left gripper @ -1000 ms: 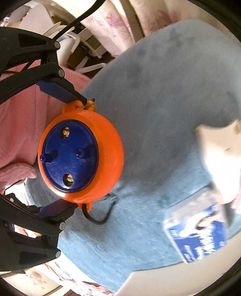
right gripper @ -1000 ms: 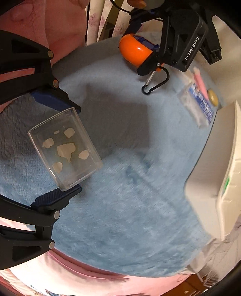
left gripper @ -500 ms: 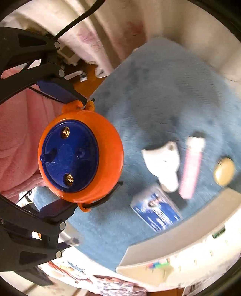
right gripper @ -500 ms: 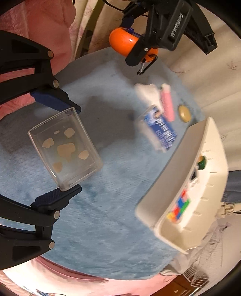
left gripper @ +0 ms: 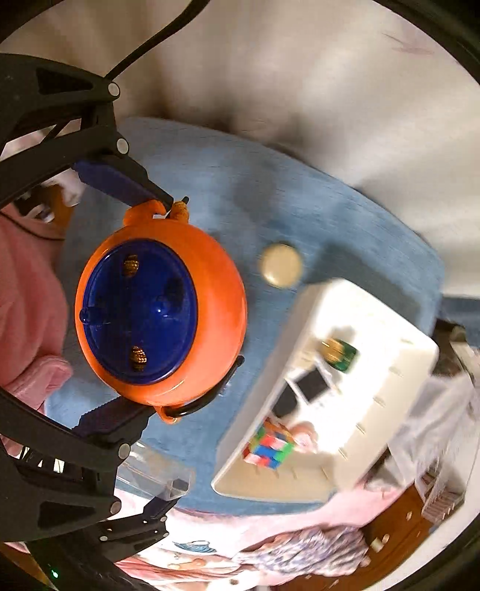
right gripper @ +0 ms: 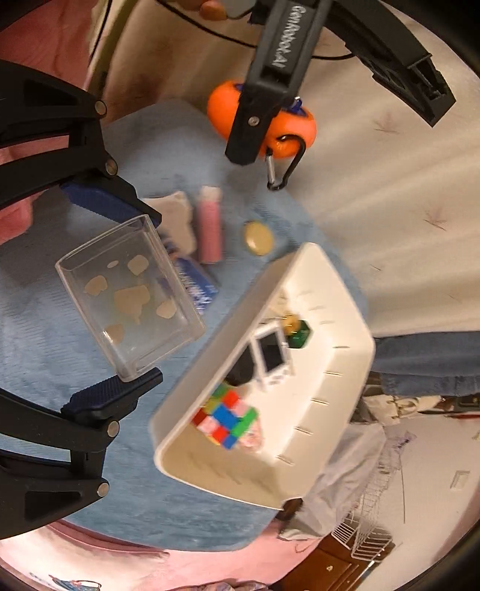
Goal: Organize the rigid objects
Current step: 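Lift the cord reel and clear box and carry both over the tray, then open the right tool to drop the clear box while the left tool releases the reel into the tray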
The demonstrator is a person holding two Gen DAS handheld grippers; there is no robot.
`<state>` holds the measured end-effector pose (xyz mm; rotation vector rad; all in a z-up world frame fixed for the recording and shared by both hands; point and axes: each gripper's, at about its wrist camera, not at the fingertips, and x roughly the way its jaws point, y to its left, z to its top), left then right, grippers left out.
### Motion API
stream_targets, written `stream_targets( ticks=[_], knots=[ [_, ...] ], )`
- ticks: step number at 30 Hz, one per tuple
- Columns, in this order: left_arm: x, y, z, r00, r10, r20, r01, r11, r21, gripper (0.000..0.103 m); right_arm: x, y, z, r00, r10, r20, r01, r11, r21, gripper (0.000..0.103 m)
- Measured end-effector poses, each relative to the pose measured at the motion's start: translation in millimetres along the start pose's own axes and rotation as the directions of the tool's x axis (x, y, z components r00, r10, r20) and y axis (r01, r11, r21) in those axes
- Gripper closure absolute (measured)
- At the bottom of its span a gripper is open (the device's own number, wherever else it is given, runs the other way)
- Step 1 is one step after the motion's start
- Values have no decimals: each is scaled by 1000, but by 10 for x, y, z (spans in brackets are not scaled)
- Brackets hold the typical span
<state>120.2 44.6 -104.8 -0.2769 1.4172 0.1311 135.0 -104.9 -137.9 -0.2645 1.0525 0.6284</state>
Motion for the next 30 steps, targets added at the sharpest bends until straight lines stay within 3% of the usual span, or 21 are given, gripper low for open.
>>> stream_targets(
  ticks=[7, 14, 19, 25, 30],
  knots=[
    [-171, -102, 426, 990, -7, 143, -17, 987, 161, 10, 54, 1, 314, 995, -28, 91, 19, 995, 101, 26],
    [-72, -183, 750, 970, -61, 236, -1, 967, 255, 10, 93, -7, 495, 979, -101, 179, 72, 984, 163, 26],
    [76, -228, 988, 959, -119, 259, 41, 957, 288, 10, 192, -74, 608, 959, -160, 234, 114, 973, 200, 26],
    [125, -264, 1189, 924, -204, 325, 96, 943, 318, 10, 346, -220, 733, 942, -213, 259, 149, 957, 248, 26],
    [112, -290, 1250, 895, -234, 381, 94, 932, 351, 10, 415, -343, 794, 934, -233, 270, 156, 948, 278, 26]
  ],
)
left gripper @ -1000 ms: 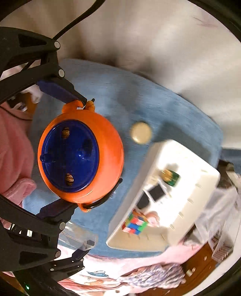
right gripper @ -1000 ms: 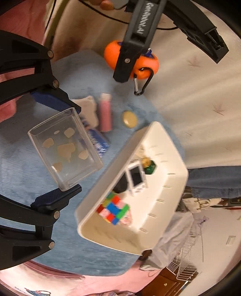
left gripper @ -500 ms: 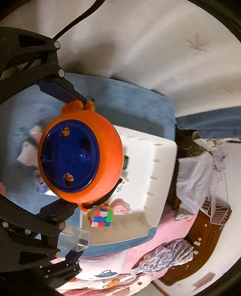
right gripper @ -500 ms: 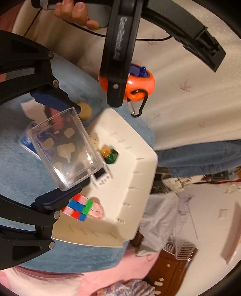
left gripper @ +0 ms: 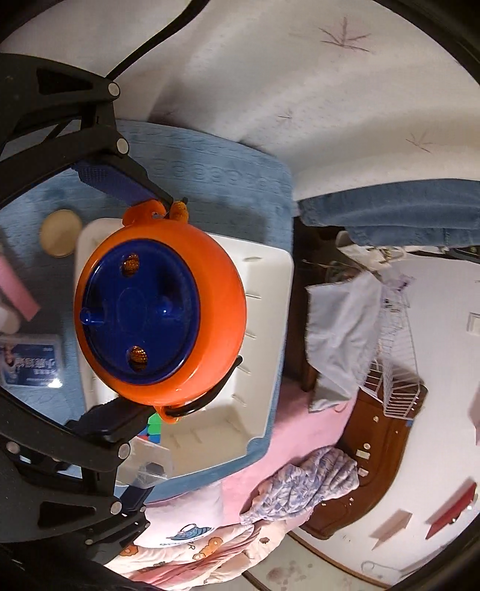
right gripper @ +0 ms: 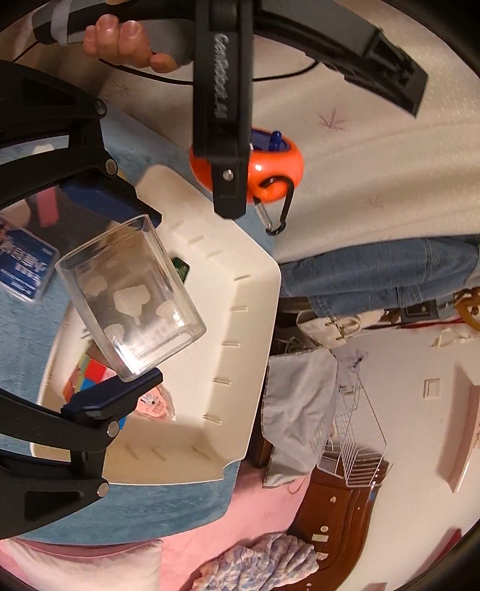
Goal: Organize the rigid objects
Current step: 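Open the right tool to drop the clear box while the left tool releases the reel into the tray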
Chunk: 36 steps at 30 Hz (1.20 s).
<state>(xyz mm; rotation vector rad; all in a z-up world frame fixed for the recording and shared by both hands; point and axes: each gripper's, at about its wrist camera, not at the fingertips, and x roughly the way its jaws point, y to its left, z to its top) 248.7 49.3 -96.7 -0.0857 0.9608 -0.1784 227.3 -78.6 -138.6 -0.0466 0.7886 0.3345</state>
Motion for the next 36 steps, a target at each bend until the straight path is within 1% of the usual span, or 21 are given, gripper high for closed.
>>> stream_targets(
  ticks=[3, 5, 9, 10, 11, 13, 16, 23, 26, 29, 32, 36],
  knots=[
    [10, -10, 11, 1000, 13, 18, -13, 1000, 20, 10, 62, -67, 28, 1000, -14, -1, 14, 1000, 23, 26],
    [31, -7, 14, 1000, 20, 17, -21, 999, 26, 9, 94, -120, 37, 1000, -17, -6, 18, 999, 47, 26],
    [69, 23, 14, 1000, 18, -14, -18, 1000, 8, 9, 144, -212, 21, 999, -17, -39, 21, 995, 100, 25],
    [77, 34, 13, 1000, 18, -26, -18, 1000, -1, 9, 157, -240, 13, 999, -11, -51, 17, 993, 118, 22],
    [79, 46, 7, 999, 15, -32, -15, 1000, -8, 9, 158, -268, 4, 998, -9, -58, 17, 990, 139, 22],
    [69, 74, -10, 999, 2, -41, -3, 1000, -26, 9, 144, -305, -10, 998, -7, -61, 17, 985, 169, 22],
    [29, 81, -35, 999, 4, -44, -6, 1000, -29, 9, 122, -346, -34, 997, -8, -75, 24, 977, 210, 22],
    [-130, 103, -87, 1000, 25, -17, -25, 1000, 3, 9, -53, -392, -89, 997, -21, -80, 43, 959, 279, 22],
    [-167, 114, -57, 1000, 20, -6, -20, 1000, 14, 9, -157, -380, -102, 997, -22, -73, 43, 954, 298, 22],
    [-173, 80, -22, 1000, 31, -4, -31, 999, 45, 9, -261, -357, -120, 997, -20, -71, 42, 947, 317, 22],
    [-170, 47, 7, 1000, 26, 3, -26, 998, 64, 9, -361, -332, -149, 998, -24, -65, 44, 942, 333, 21],
    [-144, 24, 34, 1000, 4, -2, -4, 998, 59, 9, -454, -296, -188, 998, -28, -64, 49, 936, 349, 21]
  ],
)
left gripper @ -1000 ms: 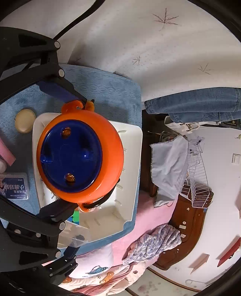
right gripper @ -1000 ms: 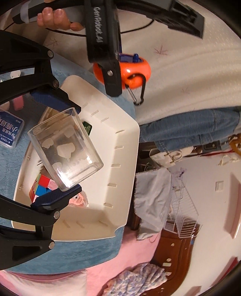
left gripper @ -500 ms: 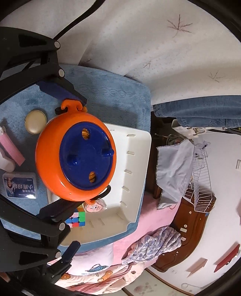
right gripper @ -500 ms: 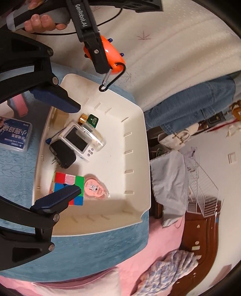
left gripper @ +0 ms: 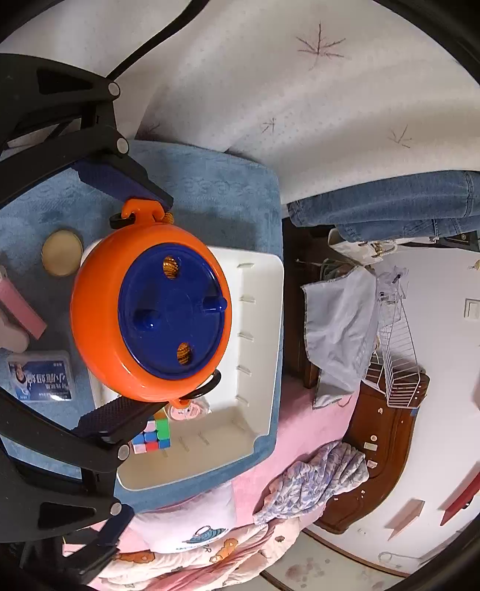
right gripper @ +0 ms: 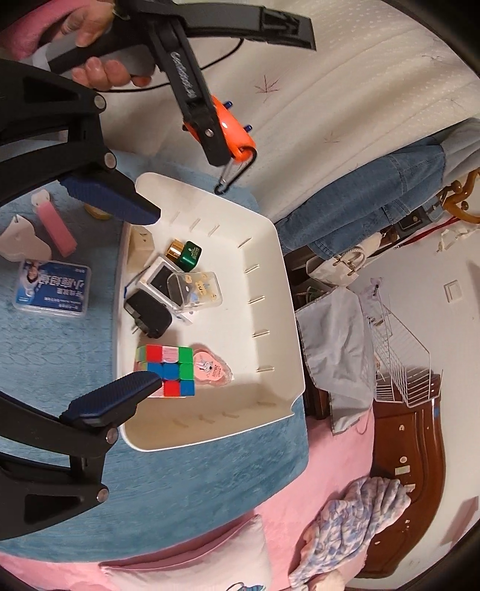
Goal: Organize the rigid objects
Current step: 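Open the right tool to drop the clear box while the left tool releases the reel into the tray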
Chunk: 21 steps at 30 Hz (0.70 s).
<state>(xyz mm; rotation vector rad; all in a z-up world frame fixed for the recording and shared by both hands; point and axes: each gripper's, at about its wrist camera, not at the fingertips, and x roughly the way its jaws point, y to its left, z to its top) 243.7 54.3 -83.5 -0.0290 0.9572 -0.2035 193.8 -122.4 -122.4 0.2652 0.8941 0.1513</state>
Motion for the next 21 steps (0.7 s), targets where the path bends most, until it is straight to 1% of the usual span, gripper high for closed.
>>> stream_targets(
  ticks=[8, 13, 14, 16, 18, 21],
  knots=[
    [-33, -91, -16, 1000, -2, 22, 0, 998, 58, 9, -102, 45, -116, 1000, -5, 2, 5, 1000, -3, 21],
    [19, -67, -4, 998, -56, 3, 55, 997, 53, 8, -116, 56, -167, 1000, 4, -1, -4, 1000, 6, 21],
    [14, -63, 4, 998, -67, 12, 66, 997, 50, 6, -121, 53, -176, 1000, 4, 0, -4, 1000, 8, 21],
    [-34, -65, 44, 996, -72, 58, 69, 996, 49, 5, -130, 40, -188, 1000, 6, 2, -6, 1000, 17, 21],
    [-65, -54, 123, 992, -83, 92, 80, 996, 40, 5, -135, 23, -194, 1000, 5, 3, -6, 1000, 27, 21],
    [-47, -59, 214, 989, -112, 99, 110, 994, 25, 5, -147, -18, -207, 1000, 3, 7, -3, 999, 48, 21]
  ],
)
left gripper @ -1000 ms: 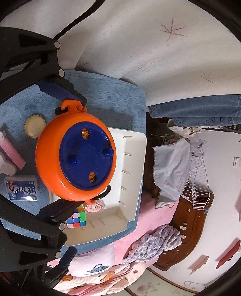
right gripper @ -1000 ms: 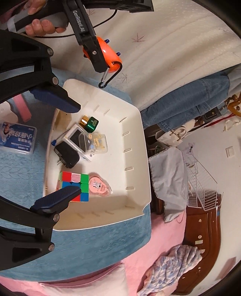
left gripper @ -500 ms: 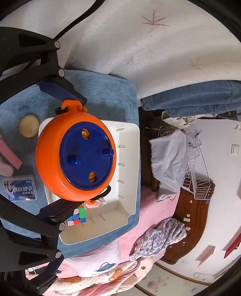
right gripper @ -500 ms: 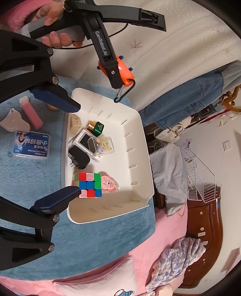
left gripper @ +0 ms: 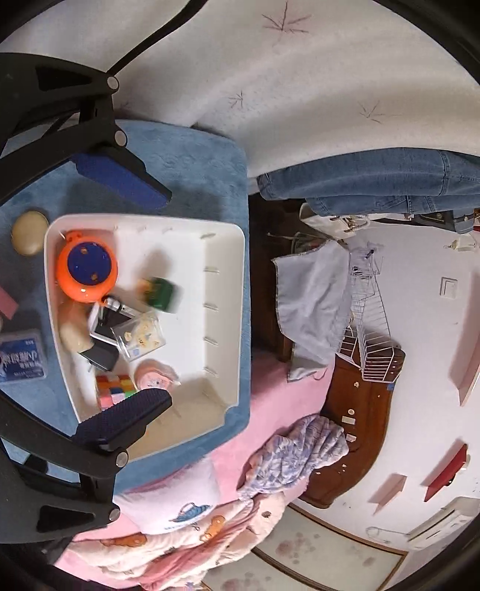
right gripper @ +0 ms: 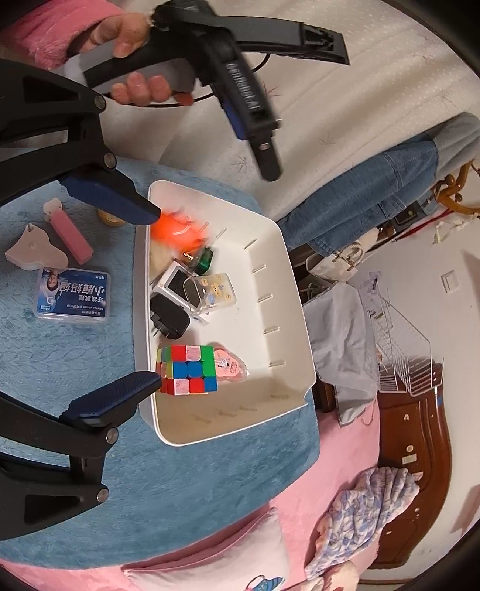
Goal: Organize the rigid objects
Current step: 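Open the right tool to drop the clear box while the left tool releases the reel into the tray, then move the left tool to the white shoe-shaped piece while the right tool approaches the blue floss box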
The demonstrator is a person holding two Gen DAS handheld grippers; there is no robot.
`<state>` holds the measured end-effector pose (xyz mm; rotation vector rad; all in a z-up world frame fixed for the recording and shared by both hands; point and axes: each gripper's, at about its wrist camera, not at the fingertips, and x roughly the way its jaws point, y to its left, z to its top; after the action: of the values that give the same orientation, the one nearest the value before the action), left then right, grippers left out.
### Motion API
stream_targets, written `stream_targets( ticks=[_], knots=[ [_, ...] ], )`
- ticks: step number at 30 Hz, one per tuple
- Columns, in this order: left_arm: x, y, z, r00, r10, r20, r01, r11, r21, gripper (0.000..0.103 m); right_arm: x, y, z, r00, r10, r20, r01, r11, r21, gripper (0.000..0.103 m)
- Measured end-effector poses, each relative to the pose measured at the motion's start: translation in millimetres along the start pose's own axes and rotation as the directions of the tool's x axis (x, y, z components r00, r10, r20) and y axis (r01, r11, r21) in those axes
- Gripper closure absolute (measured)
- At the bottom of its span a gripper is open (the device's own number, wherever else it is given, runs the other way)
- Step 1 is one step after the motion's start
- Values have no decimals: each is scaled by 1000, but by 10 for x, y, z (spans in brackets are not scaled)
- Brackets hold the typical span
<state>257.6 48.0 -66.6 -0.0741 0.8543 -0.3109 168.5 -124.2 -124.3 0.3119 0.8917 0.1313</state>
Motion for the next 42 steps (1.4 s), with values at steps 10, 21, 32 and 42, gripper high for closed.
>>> stream_targets(
  ticks=[10, 21, 32, 42],
  knots=[
    [-45, -130, -258, 999, -34, -36, 37, 997, 71, 5, 25, -164, -59, 999, -4, -35, 7, 996, 87, 21],
    [-250, -58, -742, 990, -63, -128, 76, 992, 98, 5, 196, -238, -227, 986, 47, -159, -16, 981, 191, 21],
    [-291, 9, -1345, 947, -123, -296, 150, 986, 72, 5, 502, -274, -498, 935, 153, -320, -30, 933, 359, 21],
    [-147, -50, -1890, 849, -177, -497, 220, 975, 29, 5, 851, -239, -698, 872, 213, -440, 17, 887, 461, 21]
  ],
)
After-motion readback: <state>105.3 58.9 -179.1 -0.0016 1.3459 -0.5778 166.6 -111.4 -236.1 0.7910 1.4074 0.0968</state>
